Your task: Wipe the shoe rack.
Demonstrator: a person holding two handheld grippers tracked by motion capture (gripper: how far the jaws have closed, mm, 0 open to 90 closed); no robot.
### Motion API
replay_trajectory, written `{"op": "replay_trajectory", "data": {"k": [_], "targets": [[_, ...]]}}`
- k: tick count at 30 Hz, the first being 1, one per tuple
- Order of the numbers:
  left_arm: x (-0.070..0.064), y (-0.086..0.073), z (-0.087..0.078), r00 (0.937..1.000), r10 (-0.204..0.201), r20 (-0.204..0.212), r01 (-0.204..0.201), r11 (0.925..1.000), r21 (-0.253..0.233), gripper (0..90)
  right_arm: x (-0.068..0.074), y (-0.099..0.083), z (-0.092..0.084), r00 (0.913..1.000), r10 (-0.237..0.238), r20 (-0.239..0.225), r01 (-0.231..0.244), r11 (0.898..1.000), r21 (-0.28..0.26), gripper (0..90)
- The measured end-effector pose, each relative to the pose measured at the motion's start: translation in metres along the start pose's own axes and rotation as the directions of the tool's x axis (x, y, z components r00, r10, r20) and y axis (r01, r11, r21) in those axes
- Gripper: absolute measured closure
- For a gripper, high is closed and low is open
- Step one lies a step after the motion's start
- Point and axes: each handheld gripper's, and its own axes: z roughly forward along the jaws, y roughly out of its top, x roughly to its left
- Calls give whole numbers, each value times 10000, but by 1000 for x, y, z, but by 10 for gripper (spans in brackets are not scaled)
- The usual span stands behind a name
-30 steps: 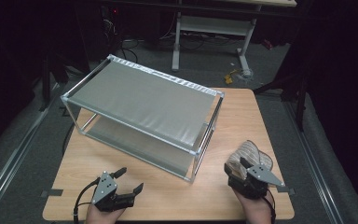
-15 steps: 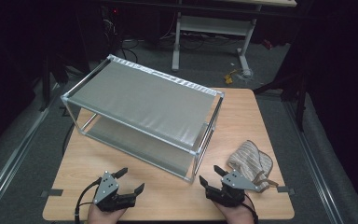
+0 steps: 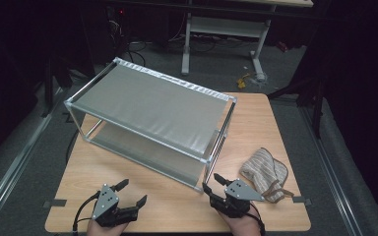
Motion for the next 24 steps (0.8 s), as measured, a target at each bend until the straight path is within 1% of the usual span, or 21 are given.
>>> {"op": "replay_trajectory", "data": {"k": [1,2,3,4,6,7,8,9,13,14,15,18,21,22,24], "targets": [[0,0,-1,10000,4,-24,-5,10000,-5,182,0,0,0,10000,0,0,0,10000,0,509],[1,-1,-4,9999,-12,-101,12,10000,18,183,1,1,2,10000,-73,-62,73,10000,-23,548],[1,-1,-4,9999,-12,-101,12,10000,18,183,1,1,2,10000,-73,-62,73,10000,-23,548],[1,-2,-6,9999,-25,-148,25,10000,19,183,3,2,5,9998,-150,-106,150,9999,-75,603],[1,-3,-8,9998,-69,-207,69,10000,-2,183,3,3,7,9998,-185,-102,183,9998,-125,651],[1,-3,-9,9997,-76,-240,77,10000,16,183,3,3,7,9998,-185,-102,183,9998,-125,651],[1,-3,-10,9996,-82,-274,83,10000,25,183,3,5,8,9998,-179,-53,178,9997,-154,694],[2,-4,-11,9995,-96,-296,97,10000,24,183,3,5,8,9998,-179,-53,178,9997,-154,694],[2,-4,-13,9994,-90,-345,89,10000,-12,184,4,7,10,9998,-182,-85,179,9995,-267,796],[2,-4,-13,9993,-94,-358,94,10000,-8,184,4,7,10,9997,-208,-115,205,9995,-257,809],[2,-4,-13,9993,-100,-353,100,9999,-7,184,5,7,10,9995,-299,-72,297,9992,-271,812],[2,-4,-12,9994,-68,-330,68,10000,20,184,4,7,9,9994,-347,-6,346,9990,-266,815],[2,-3,-11,9996,-89,-275,89,10000,-31,184,2,6,7,9995,-292,73,294,9993,-252,815],[2,-3,-10,9996,-48,-265,48,10000,4,184,-1,5,4,9995,-276,172,281,9993,-262,815],[2,-2,-8,9998,-82,-202,82,10000,-4,184,-3,4,3,9996,-219,180,224,9994,-277,815]]}}
